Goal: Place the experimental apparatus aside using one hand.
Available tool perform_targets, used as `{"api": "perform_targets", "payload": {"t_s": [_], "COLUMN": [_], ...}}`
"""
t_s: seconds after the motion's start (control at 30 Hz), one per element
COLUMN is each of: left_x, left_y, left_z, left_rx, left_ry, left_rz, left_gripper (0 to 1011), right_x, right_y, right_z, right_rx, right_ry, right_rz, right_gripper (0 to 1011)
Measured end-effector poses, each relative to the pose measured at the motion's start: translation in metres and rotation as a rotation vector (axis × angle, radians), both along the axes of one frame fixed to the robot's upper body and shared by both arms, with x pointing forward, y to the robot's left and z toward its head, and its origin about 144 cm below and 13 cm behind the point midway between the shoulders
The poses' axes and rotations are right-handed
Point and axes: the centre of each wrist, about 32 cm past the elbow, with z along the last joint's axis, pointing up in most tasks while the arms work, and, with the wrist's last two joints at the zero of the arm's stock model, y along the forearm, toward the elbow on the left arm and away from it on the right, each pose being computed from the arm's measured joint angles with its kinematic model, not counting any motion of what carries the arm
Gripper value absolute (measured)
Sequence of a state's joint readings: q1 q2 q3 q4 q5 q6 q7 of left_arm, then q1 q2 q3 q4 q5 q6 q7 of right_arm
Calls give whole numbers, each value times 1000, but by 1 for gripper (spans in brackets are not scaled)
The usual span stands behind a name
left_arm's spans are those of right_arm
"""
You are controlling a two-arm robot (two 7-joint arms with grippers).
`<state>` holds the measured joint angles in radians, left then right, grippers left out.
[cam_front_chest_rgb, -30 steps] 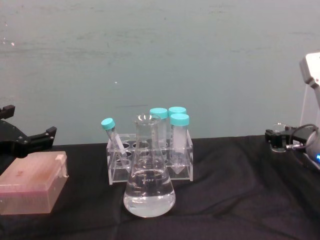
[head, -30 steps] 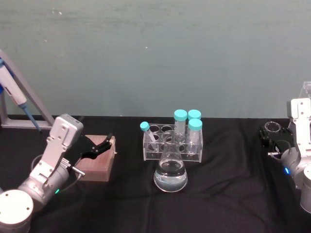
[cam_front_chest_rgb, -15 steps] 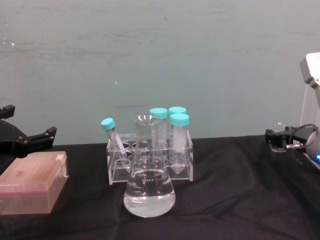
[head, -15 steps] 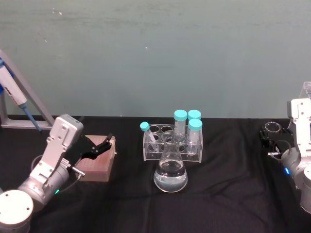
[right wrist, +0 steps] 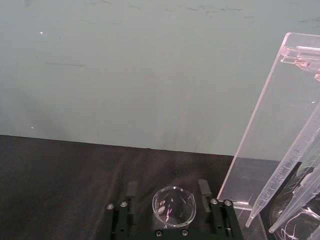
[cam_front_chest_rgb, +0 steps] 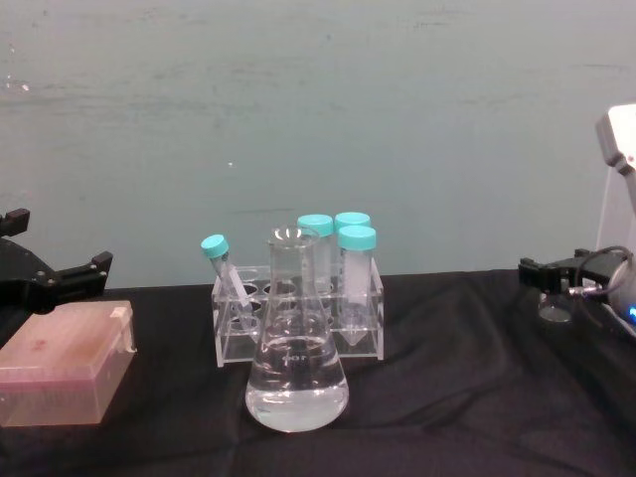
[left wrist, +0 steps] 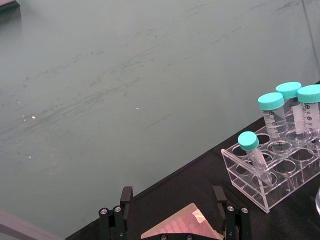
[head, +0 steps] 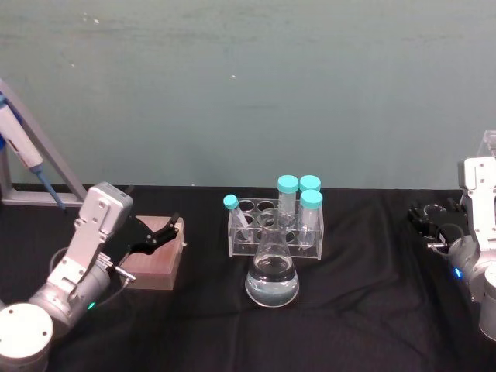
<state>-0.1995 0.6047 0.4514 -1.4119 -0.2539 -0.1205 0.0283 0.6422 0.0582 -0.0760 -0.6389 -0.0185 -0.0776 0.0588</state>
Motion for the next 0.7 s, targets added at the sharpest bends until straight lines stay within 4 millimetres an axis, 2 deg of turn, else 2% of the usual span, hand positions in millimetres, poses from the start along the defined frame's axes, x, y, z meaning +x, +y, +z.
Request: {"api": "perform_targets", "payload": {"t_s": [0.03, 0.1, 0.13, 0.33, 0.7], "left_x": [0, 0, 0, 0, 0], "left_y": [0, 0, 0, 0, 0], "left_z": [0, 0, 0, 0, 0], "left_rx": [0, 0, 0, 0, 0], "left_ry": [0, 0, 0, 0, 0], "left_rz": [0, 0, 0, 0, 0], "left_gripper": [1000, 1000, 1000, 1000, 1000], "right_x": [0, 0, 0, 0, 0], "right_y": [0, 0, 0, 0, 0], "right_z": [0, 0, 0, 0, 0], "right_rx": [0, 0, 0, 0, 0], "right_ry": [0, 0, 0, 0, 0], "right_rz": [0, 0, 0, 0, 0], "right_gripper": [772, 805, 857, 990, 1003]}}
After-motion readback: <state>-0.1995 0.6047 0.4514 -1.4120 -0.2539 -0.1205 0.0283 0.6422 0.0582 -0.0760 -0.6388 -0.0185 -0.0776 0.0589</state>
